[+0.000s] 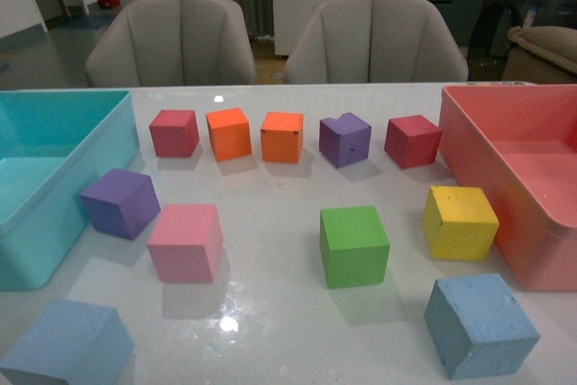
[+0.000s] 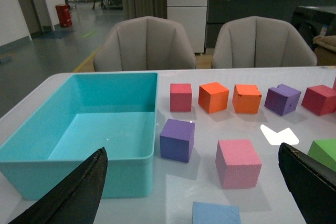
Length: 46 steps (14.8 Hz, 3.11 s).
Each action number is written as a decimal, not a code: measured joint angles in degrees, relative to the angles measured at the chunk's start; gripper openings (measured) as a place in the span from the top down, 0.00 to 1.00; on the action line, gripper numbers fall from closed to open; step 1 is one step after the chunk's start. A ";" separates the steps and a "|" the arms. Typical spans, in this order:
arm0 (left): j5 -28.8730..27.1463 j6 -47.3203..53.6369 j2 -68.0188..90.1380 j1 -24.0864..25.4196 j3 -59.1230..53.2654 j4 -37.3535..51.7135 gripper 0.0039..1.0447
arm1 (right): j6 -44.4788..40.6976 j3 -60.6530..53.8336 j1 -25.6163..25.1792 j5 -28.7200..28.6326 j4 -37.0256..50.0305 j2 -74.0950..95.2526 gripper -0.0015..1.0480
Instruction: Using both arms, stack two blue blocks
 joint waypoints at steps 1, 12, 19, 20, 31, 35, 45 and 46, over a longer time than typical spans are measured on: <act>0.00 0.00 0.00 0.00 0.00 -0.02 0.06 | -1.14 1.66 -0.04 0.02 2.91 7.39 0.06; 0.00 0.00 0.00 0.00 0.00 0.00 0.06 | 9.68 23.91 11.67 -3.19 28.11 95.41 0.06; 0.00 0.00 0.00 0.00 0.00 0.00 0.06 | 14.62 30.29 14.91 -3.52 24.94 100.28 0.06; 0.00 0.00 0.00 0.00 0.00 -0.02 0.06 | 14.97 30.29 15.02 -3.48 25.07 101.33 0.06; 0.00 0.00 0.00 0.00 0.00 0.00 0.06 | 16.52 29.81 14.80 -3.06 27.71 103.89 0.52; 0.00 0.00 0.00 0.00 0.00 0.00 0.06 | 15.58 28.85 13.81 -3.34 22.93 90.68 0.56; 0.00 0.00 0.00 0.00 0.00 -0.02 0.06 | 14.75 79.60 22.73 -1.95 2.75 122.46 0.58; 0.00 0.00 0.00 0.00 0.00 0.00 0.06 | 14.78 83.78 23.69 -1.86 1.05 125.52 0.58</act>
